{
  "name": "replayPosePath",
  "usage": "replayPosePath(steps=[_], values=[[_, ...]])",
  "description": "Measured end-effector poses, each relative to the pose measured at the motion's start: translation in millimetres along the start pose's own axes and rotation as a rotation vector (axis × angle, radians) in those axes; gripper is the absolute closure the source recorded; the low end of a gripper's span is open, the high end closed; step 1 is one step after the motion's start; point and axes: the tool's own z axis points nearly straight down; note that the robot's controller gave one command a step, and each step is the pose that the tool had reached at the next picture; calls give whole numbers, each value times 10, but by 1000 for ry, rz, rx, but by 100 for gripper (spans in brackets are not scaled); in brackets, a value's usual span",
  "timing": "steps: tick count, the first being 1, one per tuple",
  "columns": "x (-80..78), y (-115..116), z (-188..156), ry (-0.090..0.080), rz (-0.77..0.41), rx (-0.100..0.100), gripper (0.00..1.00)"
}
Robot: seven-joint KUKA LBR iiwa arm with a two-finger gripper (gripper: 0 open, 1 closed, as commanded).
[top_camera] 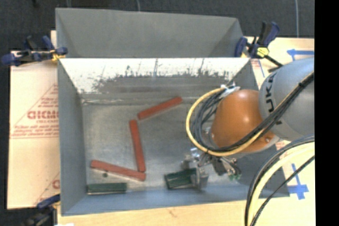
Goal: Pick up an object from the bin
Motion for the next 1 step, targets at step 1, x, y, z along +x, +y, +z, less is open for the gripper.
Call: replayPosePath(steps=[1], values=[[33,-156,-375,7,-69,-3,100]])
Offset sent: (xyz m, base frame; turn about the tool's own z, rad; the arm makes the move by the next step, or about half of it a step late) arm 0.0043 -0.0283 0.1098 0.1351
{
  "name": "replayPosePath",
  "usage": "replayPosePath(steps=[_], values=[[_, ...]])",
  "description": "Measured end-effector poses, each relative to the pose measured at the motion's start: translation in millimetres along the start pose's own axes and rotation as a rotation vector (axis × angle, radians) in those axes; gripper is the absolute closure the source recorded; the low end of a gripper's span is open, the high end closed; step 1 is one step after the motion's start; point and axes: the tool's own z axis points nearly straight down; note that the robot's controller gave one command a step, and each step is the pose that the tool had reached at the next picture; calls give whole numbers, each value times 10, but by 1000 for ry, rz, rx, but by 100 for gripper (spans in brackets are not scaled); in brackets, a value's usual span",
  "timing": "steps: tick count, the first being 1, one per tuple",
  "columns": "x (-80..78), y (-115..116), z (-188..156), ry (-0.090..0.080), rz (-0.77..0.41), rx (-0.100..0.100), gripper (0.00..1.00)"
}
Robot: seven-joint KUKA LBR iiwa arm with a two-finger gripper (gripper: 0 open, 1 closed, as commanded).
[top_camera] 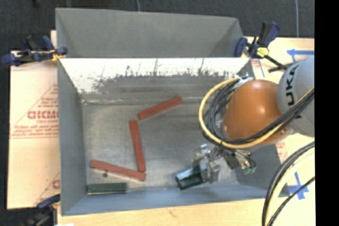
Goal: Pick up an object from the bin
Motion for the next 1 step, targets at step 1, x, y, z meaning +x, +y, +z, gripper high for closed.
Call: replayPosePath(steps=[1], values=[[6,-56,-129,-2,-16,2,100]])
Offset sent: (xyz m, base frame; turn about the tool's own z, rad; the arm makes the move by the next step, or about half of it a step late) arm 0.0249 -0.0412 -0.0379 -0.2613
